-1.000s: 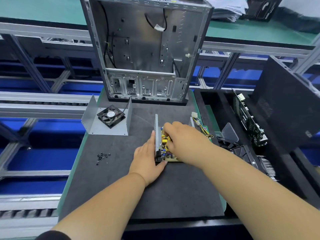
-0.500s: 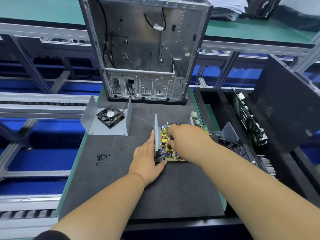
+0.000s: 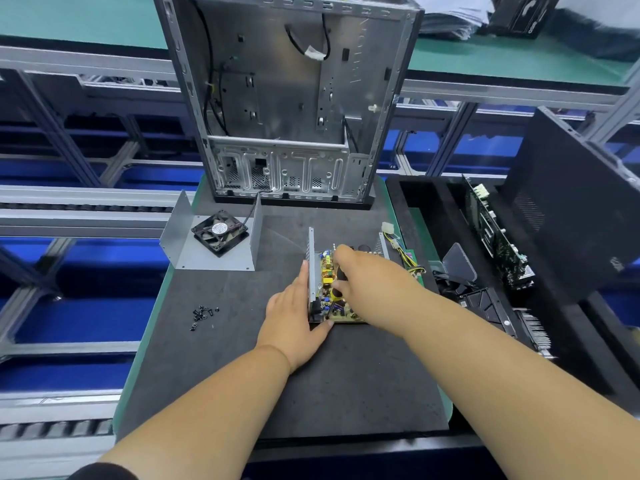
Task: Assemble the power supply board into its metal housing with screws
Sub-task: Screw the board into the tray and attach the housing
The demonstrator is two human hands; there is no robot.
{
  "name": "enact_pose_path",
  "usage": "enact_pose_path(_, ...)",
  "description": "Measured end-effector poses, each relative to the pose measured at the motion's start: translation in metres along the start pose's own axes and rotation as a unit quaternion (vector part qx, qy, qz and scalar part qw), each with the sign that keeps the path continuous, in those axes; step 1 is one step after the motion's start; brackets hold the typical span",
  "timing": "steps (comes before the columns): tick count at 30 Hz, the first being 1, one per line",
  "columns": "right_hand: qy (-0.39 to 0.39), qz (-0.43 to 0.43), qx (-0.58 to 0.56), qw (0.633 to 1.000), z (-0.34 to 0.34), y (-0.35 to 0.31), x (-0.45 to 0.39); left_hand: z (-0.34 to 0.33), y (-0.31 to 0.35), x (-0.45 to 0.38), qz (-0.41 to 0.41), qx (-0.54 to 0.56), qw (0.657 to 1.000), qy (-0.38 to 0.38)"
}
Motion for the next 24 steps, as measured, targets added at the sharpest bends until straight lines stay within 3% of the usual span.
enact_pose_path(4,0.041,-0.028,-0.001,0.999,-0.001,0.005,0.002,0.000,0.001,0.000,-0.001,-0.002,1.000,0.002)
enact_pose_path(11,0.040,-0.014,0.042,0.998,-0.005,-0.007,0.001,0.000,0.002,0.000,0.014,0.006,1.000,-0.010)
enact_pose_path(14,0.022,0.004,0.048,0.999,0.004,-0.013,0.006,0.002,0.001,0.002,0.029,0.013,0.997,-0.064)
enact_pose_path(18,0.095,-0.002,0.028,0.995,0.045,-0.013,0.009,0.023,-0.007,0.005,0.053,0.060,0.984,-0.157)
enact_pose_path(20,0.137,0.005,0.026,0.990,0.069,-0.015,0.005,0.041,-0.015,0.011,0.056,0.057,0.987,-0.141)
enact_pose_path(24,0.182,0.028,-0.010,0.983,0.093,-0.028,-0.010,0.083,-0.035,0.024,0.077,0.042,0.996,-0.025)
Point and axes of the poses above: each hand's wrist, its own x-axis away from the middle knuckle, its own z-axis out of the back of the hand, y = z × x, the point moved 3 cm from there along -x, towards the middle knuckle, and after that the axes turned 6 degrees about z, right-handed, at the moved point
